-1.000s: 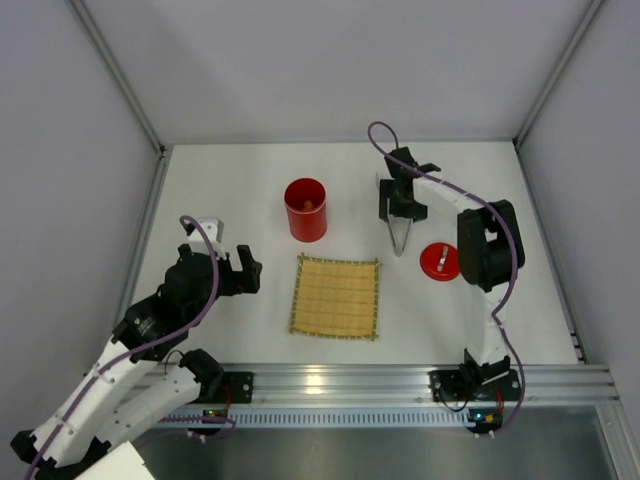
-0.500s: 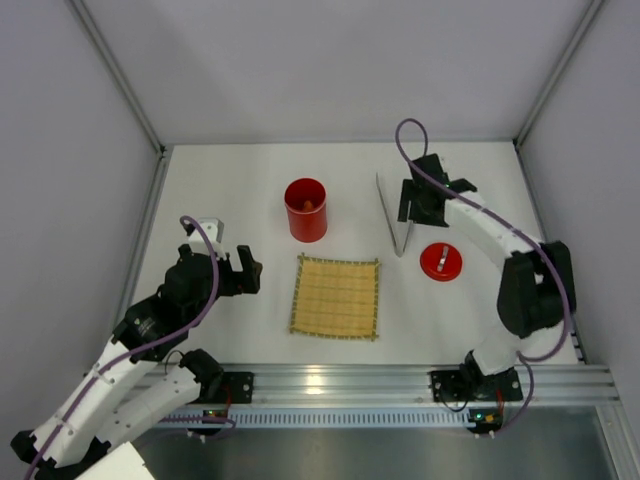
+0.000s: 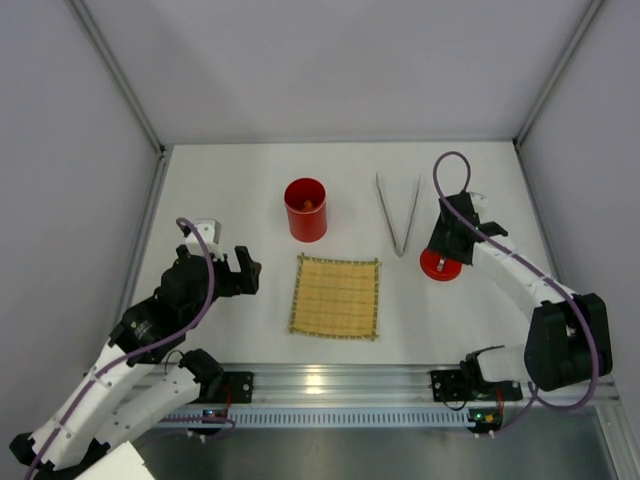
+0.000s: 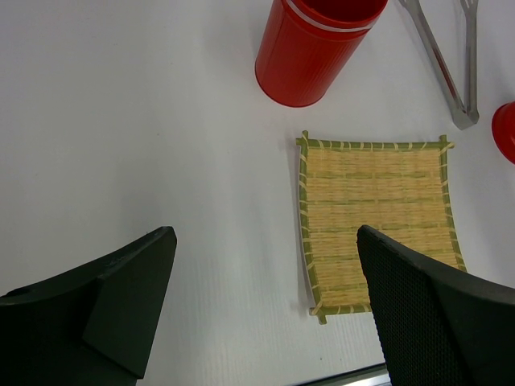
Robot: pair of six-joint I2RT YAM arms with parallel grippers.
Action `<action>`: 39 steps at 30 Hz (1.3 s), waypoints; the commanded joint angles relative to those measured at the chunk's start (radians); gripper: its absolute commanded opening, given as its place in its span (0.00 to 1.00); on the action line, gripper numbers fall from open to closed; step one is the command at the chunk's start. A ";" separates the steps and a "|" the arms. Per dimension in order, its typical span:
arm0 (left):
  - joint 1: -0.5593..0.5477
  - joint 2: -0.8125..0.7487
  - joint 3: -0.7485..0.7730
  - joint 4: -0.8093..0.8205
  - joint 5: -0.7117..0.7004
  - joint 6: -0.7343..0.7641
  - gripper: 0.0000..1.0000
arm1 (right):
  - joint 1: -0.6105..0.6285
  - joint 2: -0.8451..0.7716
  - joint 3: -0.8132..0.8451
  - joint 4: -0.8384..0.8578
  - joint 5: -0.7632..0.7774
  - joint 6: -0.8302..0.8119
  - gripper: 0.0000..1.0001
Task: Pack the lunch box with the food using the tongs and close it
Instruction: Pick up the box lid from the center of the board.
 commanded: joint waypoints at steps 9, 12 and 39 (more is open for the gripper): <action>-0.009 -0.012 -0.008 0.026 -0.013 -0.004 0.99 | -0.048 0.162 0.022 0.159 0.008 0.033 0.48; -0.011 -0.011 -0.010 0.027 -0.011 -0.004 0.99 | -0.055 0.180 0.011 0.179 -0.003 0.027 0.43; -0.012 0.014 -0.008 0.026 -0.017 -0.006 0.99 | 0.020 0.089 0.539 -0.145 -0.135 -0.074 0.00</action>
